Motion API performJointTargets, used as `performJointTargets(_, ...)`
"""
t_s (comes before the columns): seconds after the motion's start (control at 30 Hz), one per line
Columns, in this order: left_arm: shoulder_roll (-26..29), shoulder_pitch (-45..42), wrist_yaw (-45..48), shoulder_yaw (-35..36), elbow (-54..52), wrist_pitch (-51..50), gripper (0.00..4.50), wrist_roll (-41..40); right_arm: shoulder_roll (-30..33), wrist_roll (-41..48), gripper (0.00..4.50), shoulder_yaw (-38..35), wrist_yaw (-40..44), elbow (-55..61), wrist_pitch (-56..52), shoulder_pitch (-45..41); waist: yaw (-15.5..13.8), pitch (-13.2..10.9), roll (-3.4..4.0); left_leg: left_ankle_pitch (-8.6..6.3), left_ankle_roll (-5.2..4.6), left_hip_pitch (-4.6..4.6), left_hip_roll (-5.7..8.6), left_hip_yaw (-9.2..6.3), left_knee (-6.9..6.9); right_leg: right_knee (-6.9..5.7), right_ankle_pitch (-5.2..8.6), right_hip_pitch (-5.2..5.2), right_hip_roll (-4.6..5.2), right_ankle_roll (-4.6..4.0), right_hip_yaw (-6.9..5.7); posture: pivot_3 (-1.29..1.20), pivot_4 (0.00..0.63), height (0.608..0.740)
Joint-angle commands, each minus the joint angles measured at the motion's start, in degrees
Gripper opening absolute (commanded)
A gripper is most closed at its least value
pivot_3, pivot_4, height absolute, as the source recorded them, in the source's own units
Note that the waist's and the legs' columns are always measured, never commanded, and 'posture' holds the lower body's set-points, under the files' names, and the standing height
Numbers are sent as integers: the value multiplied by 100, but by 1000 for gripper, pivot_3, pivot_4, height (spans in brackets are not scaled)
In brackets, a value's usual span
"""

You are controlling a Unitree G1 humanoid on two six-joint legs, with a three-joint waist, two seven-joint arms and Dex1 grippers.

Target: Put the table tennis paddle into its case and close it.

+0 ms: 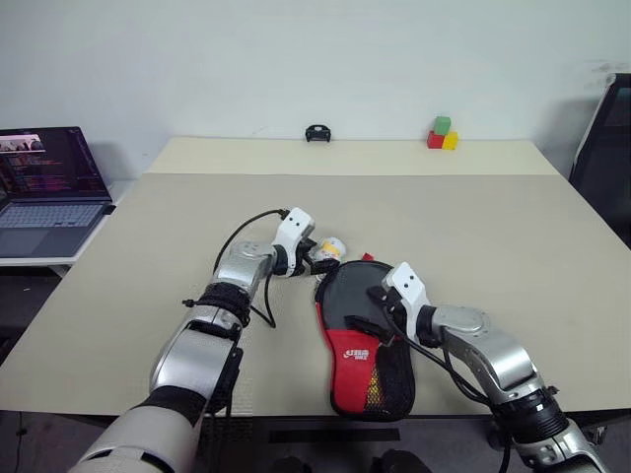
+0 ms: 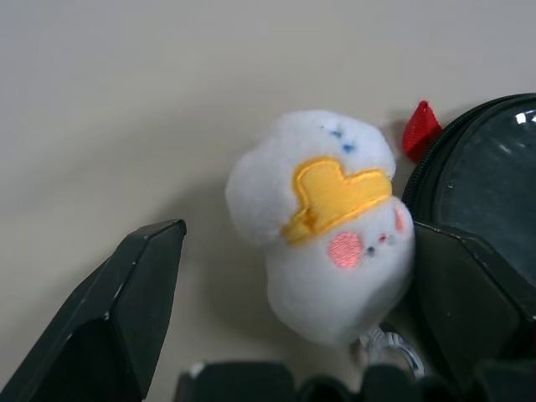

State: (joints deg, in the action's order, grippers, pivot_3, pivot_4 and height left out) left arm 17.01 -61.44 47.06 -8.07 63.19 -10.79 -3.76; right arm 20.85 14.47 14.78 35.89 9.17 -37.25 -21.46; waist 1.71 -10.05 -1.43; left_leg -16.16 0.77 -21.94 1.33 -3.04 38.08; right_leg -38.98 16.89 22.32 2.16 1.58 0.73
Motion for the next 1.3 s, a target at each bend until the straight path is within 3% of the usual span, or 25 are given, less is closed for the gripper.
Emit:
performJointTargets(0.03, -148, -216, 83, 69, 298, 221, 4500, 138, -40, -28, 4478, 19, -73, 207, -93, 80, -3, 1, -1, 0, 0, 0, 0, 0, 0, 0, 0, 0, 0, 0, -1, 0, 150, 740)
performJointTargets(0.1, -202, -245, 75, 105, 411, 273, 4500, 182, -50, -27, 4478, 27, -107, 250, -114, 108, -4, 1, -2, 0, 0, 0, 0, -1, 0, 0, 0, 0, 0, 0, -1, 0, 150, 740)
performJointTargets(0.2, -268, -244, 114, 177, 480, 311, 3866, 218, -58, -45, 4500, 49, -162, 298, -133, 142, -5, 2, -3, 0, 0, 0, 1, -1, 0, 0, 0, 0, 0, 0, -1, 0, 150, 740)
performJointTargets(0.5, -249, -132, 302, 281, 386, 303, 613, 236, 16, -390, 4500, -1, -357, 72, -24, 48, -4, 2, -3, 0, 0, 2, 1, -1, 1, -3, 0, 0, 0, 0, -1, 0, 150, 740)
performJointTargets(0.57, -213, -104, 295, 305, 366, 299, 159, 240, 9, -455, 4500, -26, -400, -51, -27, -8, -4, 3, -3, 0, 0, 2, 1, -1, 3, -4, 0, -1, 0, 0, 0, 0, 150, 740)
performJointTargets(1.03, -191, -160, 184, 306, 385, 404, 120, 370, 94, -708, 4500, 315, -170, -634, -144, -104, 7, 15, -14, 0, 0, 10, 1, 0, 4, -9, -1, -5, -1, 1, 1, 0, 150, 740)
performJointTargets(1.3, -490, -685, -528, 247, 872, 845, 120, 734, -31, -786, 4500, 442, -205, -742, -145, -106, 1, 29, -32, 1, 0, 13, 1, -2, 7, -11, -4, -9, -1, 6, 0, 0, 150, 740)
